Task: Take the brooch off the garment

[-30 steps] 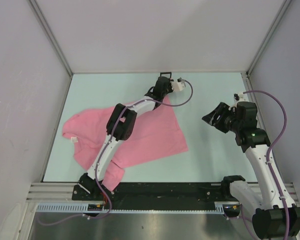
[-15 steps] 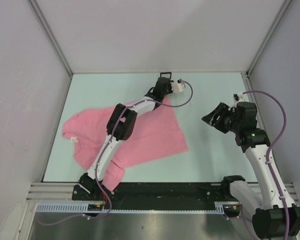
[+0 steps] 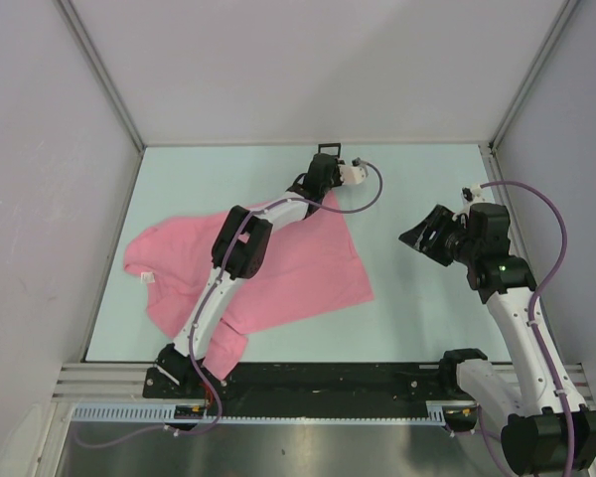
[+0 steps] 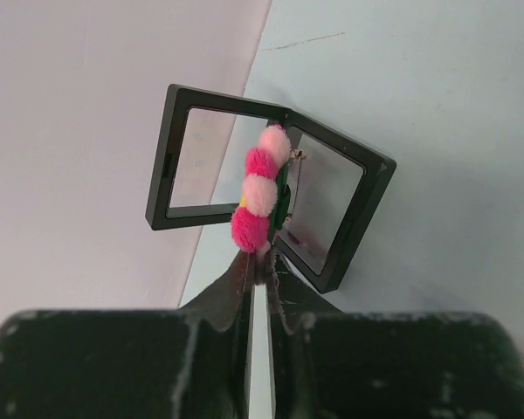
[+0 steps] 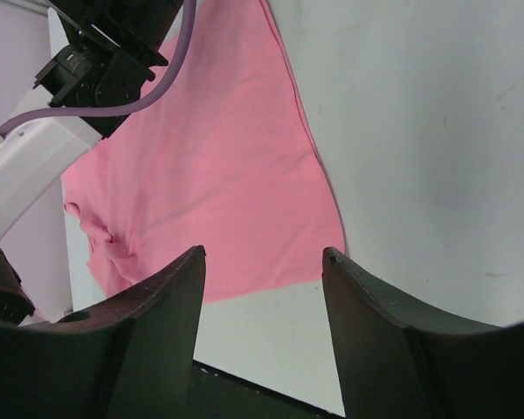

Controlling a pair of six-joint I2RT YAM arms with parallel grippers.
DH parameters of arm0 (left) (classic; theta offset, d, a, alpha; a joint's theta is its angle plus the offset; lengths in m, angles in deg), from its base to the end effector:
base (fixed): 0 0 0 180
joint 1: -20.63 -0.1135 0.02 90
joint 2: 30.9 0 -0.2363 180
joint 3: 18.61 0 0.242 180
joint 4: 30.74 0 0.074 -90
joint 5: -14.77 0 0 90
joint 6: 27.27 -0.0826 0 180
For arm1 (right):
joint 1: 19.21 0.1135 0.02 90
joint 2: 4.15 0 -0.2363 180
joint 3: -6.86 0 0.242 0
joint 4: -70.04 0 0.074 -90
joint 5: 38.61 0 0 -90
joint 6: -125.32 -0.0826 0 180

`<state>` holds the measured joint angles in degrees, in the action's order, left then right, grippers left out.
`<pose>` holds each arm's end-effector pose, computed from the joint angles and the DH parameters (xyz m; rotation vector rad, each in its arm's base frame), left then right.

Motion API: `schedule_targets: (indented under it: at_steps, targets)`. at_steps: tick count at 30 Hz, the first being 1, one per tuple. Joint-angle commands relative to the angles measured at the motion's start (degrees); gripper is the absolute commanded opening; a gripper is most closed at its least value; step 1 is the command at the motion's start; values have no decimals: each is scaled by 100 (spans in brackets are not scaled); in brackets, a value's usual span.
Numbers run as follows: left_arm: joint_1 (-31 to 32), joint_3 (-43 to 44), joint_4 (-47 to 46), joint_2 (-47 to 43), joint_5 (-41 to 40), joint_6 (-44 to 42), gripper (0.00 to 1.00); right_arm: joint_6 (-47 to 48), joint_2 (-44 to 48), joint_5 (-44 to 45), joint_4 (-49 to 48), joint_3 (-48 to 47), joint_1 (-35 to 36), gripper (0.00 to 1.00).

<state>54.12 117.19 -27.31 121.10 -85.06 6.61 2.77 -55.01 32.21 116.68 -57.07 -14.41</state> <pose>0.5143 -0.3234 0.1047 1.2758 1.4504 0.4293 0.2301 0.0466 0.2674 0.3345 2.1871 0.7313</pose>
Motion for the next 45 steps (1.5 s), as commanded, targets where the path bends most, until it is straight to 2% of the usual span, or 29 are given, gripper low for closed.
schedule_targets:
  at_steps: [1, 11, 17, 21, 37, 45]
  targets:
    - [-27, -7, 28, 13, 191, -180, 11, -32, 14, -112, -144, -16, 12, 60]
    - [-27, -16, 72, 5, 165, -163, 15, -40, 23, -104, -144, 10, 4, 60]
    - [-1, 28, 133, -92, 139, -75, 21, -58, 14, -156, -179, 71, 4, 60]
    - [-18, -51, 169, -188, 104, 22, 32, -58, 14, -183, -188, 63, 4, 60]
    - [8, -306, 336, -619, -72, 381, 42, -58, 14, -218, -232, 142, 92, 60]
    - [-1, -762, 301, -1005, -37, 611, 54, -40, 49, -227, -215, 142, 135, 61]
